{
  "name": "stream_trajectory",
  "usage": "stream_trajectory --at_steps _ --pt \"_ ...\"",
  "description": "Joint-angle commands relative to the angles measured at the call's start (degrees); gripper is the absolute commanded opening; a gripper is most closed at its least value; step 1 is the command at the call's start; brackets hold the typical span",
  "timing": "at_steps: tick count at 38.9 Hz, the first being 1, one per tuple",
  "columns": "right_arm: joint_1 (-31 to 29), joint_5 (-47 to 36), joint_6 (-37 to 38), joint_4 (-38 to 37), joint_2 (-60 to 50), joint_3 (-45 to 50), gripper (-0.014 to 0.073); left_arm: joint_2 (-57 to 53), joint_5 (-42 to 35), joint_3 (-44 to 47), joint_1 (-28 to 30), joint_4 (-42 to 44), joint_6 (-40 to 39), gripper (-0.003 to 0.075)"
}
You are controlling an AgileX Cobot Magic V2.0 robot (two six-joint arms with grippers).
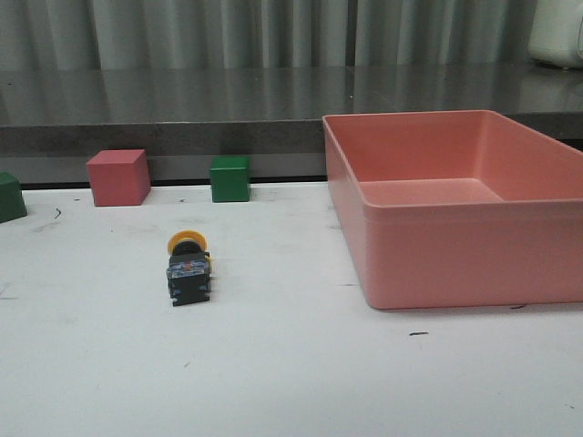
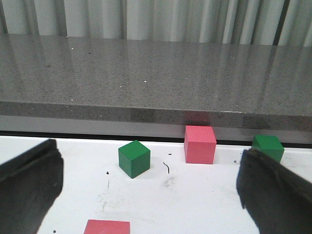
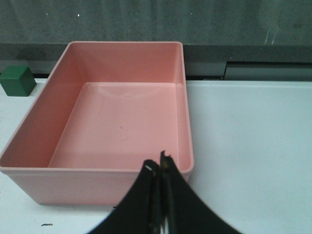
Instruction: Place and stand button with both arms
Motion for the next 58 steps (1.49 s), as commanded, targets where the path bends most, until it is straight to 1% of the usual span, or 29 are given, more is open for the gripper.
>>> stream_trajectory --at_steps 1,16,21,24,28,31,36,39,40,46,49,53,58 --pt "-0.47 -5.51 -0.73 -0.83 -2.55 -0.75 -0.0070 0.50 -4.95 -2.08 -0.19 -0.27 -0.43 0.0692" --pt "-0.47 -5.35 -0.73 -0.83 -3.58 -0.75 -0.0070 0.65 -4.73 -2.67 -0.19 -1.80 -0.43 0.0692" --pt "-0.47 -5.35 -0.73 -0.83 -3.58 -0.75 -0.0070 3.88 -0.78 -7.24 -0.42 -1.80 -0.35 0.0692" --pt "-0.47 -5.35 -0.73 -0.83 -3.58 -0.75 -0.0070 7.13 2.45 -11.30 -1.66 -1.80 0.11 0.0692" --pt "-0.47 -5.35 -0.73 -0.83 -3.58 -0.75 -0.0070 12.78 7.49 -16.60 -5.14 -1.80 1.34 0.0692" --pt "-0.47 -5.35 -0.73 -0.83 -3.58 -0.75 -0.0070 17.40 11.34 -20.28 -9.16 -1.80 3.61 0.0692" --pt "-0.47 -5.35 -0.73 -0.83 -3.58 -0.75 -0.0070 24.38 17.24 -25.70 -15.13 -1.80 3.99 0.0692" --pt "-0.47 -5.35 -0.73 -0.83 -3.58 -0.75 -0.0070 28.80 21.92 -30.10 -17.65 -2.18 3.99 0.0692" --pt "-0.47 -5.35 -0.73 -0.83 -3.58 -0.75 -0.0070 31.17 24.99 -32.00 -18.62 -3.26 3.99 0.0692" --pt "-0.47 -5.31 -0.73 -0.83 -3.58 -0.75 -0.0070 41.71 38.02 -43.53 -20.77 -9.39 3.99 0.0692" --pt "-0.47 -5.31 -0.73 -0.83 -3.58 -0.75 -0.0070 47.49 44.78 -49.50 -21.10 -11.09 3.99 0.0692" --pt "-0.47 -5.31 -0.73 -0.83 -3.58 -0.75 -0.0070 54.53 52.30 -56.65 -21.05 -11.79 3.72 0.0692" --pt "-0.47 -5.31 -0.73 -0.83 -3.58 -0.75 -0.0070 64.37 62.71 -67.03 -21.05 -11.77 0.23 0.0692"
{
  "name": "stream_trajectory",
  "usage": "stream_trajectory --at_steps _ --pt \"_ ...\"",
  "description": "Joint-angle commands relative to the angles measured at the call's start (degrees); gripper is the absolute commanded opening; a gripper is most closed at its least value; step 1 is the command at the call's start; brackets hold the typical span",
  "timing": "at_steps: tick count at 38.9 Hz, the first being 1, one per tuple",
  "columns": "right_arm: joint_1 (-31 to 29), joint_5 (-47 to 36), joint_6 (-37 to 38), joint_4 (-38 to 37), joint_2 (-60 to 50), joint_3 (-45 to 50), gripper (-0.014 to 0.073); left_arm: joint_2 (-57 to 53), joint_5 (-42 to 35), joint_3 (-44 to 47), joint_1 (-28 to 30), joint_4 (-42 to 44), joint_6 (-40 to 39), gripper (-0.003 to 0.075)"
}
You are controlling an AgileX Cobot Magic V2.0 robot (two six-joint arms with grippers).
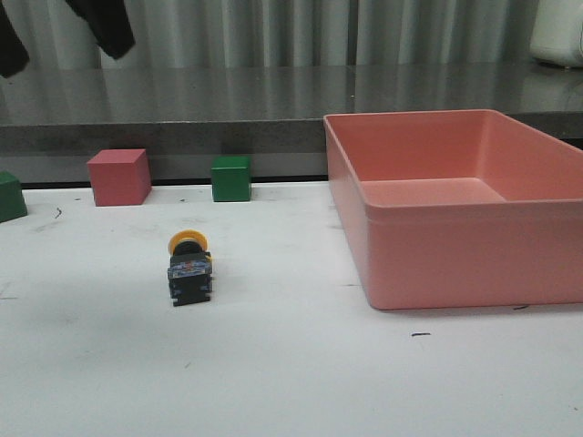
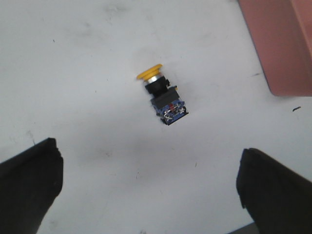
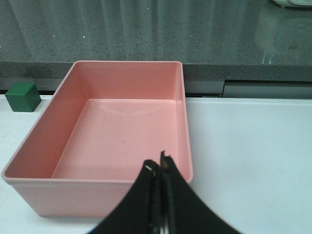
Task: Place and stand button with both arms
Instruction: 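Lower the left gripper over the button and close on its base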
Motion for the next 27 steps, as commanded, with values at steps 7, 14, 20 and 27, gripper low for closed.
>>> stream_trajectory --at_steps 7,14,20,27 --pt "-0.47 -4.59 -0.49 -0.72 0.18 -1.45 -0.0070 13.21 6.10 -16.24 -0.79 -1.35 -7.00 0.0692" --pt "-0.47 -4.59 -0.49 -0.72 0.18 -1.45 -0.0070 20.19 6.10 -18.66 -1.46 -1.44 -7.41 0.0691" --pt "-0.47 -4.59 -0.49 -0.72 0.18 -1.45 -0.0070 24.26 6.10 -18.66 -2.55 -1.44 -7.41 0.0691" --pt "-0.47 -4.59 -0.49 -0.72 0.18 -1.45 -0.0070 27.69 6.10 -18.66 -3.55 -1.45 -8.33 0.0691"
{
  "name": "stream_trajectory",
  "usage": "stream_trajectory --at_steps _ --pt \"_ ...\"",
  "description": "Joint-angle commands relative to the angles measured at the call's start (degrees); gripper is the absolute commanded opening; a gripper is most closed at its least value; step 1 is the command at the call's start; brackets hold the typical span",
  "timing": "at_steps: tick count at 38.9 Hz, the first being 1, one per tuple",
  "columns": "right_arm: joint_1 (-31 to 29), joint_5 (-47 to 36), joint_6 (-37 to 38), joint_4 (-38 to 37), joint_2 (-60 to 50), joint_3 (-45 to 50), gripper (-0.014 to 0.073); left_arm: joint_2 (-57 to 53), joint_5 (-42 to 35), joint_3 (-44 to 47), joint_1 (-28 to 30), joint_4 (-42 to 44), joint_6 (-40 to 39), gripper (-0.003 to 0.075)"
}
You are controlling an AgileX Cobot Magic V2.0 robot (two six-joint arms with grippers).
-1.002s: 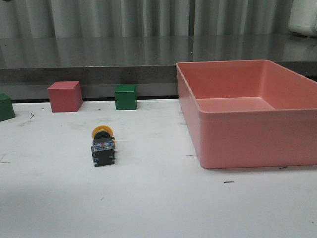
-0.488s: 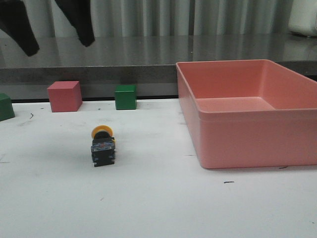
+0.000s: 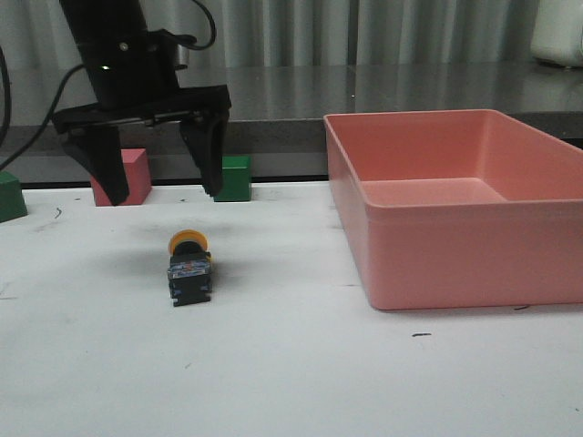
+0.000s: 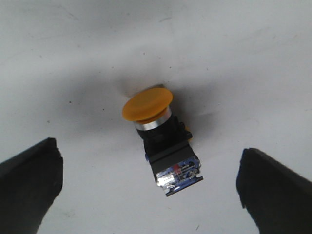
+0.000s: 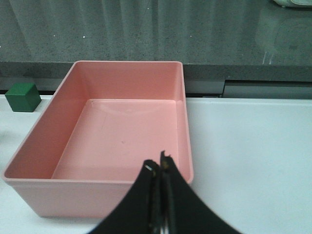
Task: Place and stand button with both arms
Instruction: 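Lower the left gripper over the button and close on its base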
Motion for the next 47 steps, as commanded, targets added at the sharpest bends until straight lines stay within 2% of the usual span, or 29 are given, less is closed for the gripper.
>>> stream_trajectory --at_steps 1,16,29,42,44,47 --pt "-0.47 -4.59 -0.49 -0.72 0.18 -1.45 -0.0070 -1.38 2.58 -1.83 -0.67 -1.18 -1.35 0.0691" --pt "-0.47 -4.59 -0.49 -0.72 0.18 -1.45 -0.0070 4.32 2.70 -1.83 -0.67 -1.59 -3.90 0.0691" --pt "-0.47 -4.59 -0.49 -0.72 0.18 -1.45 -0.0070 4.81 0.24 -1.83 -0.67 -1.59 -4.58 0.0691" --pt "-0.47 -4.54 -0.49 -0.72 0.18 -1.45 -0.0070 6.33 1.00 -1.83 -0.90 -2.72 -4.67 0.0690" --pt "-0.47 -4.54 -0.49 -0.72 0.18 -1.45 -0.0070 6.48 1.24 -1.83 -0.90 -2.85 -4.67 0.0685" --pt "-0.47 -4.54 -0.49 -0.72 0.18 -1.45 -0.0070 6.47 1.44 -1.95 -0.90 -2.85 -4.67 0.0633"
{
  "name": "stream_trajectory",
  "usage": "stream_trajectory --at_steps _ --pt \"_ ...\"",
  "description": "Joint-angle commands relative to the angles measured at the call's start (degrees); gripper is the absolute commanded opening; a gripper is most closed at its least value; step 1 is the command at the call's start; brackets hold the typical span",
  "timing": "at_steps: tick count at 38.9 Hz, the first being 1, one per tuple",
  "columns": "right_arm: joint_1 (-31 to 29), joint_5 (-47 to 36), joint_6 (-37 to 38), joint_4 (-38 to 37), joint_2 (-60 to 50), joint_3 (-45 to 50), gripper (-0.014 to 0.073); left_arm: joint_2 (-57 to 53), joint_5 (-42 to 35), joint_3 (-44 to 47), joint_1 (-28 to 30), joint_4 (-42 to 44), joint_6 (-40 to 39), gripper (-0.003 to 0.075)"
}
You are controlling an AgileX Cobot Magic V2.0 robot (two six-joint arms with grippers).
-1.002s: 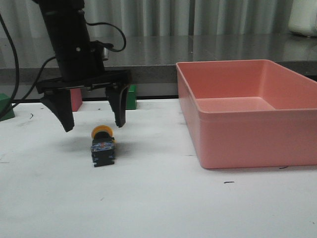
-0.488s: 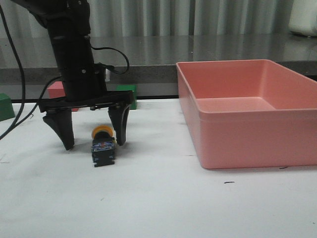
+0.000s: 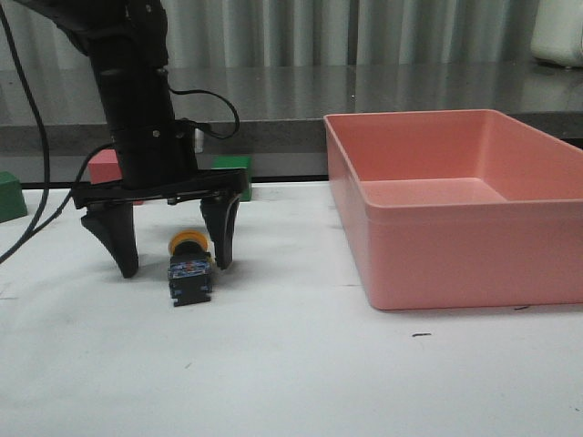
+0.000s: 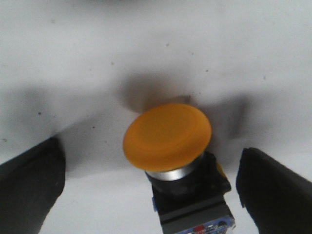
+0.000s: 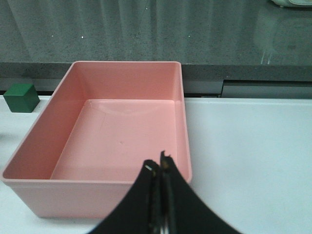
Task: Place and stand button with both arms
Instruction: 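Lower the left gripper over the button and close on its base, then lift the button with the left gripper and rotate it upright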
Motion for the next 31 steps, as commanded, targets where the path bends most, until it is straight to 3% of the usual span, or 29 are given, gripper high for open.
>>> stream_trajectory --at_steps 1,9,14,31 --pt "-0.12 -4.54 -0.49 -0.72 0.19 -1.45 -0.0070 -2.38 2.22 -1.60 -0.51 -1.96 -0.45 0.0603" --pt "-0.12 -4.52 -0.49 -0.72 0.19 -1.45 -0.0070 -2.38 2.93 -5.01 -0.51 -1.96 -0.45 0.0337" --pt "-0.12 -4.52 -0.49 -0.72 0.19 -1.45 -0.0070 -2.38 2.93 -7.81 -0.51 -1.96 -0.45 0.0228" --pt "-0.12 -4.45 -0.49 -0.72 0.19 -1.45 -0.0070 -4.11 2.93 -8.50 -0.51 -1.30 1.79 0.0204"
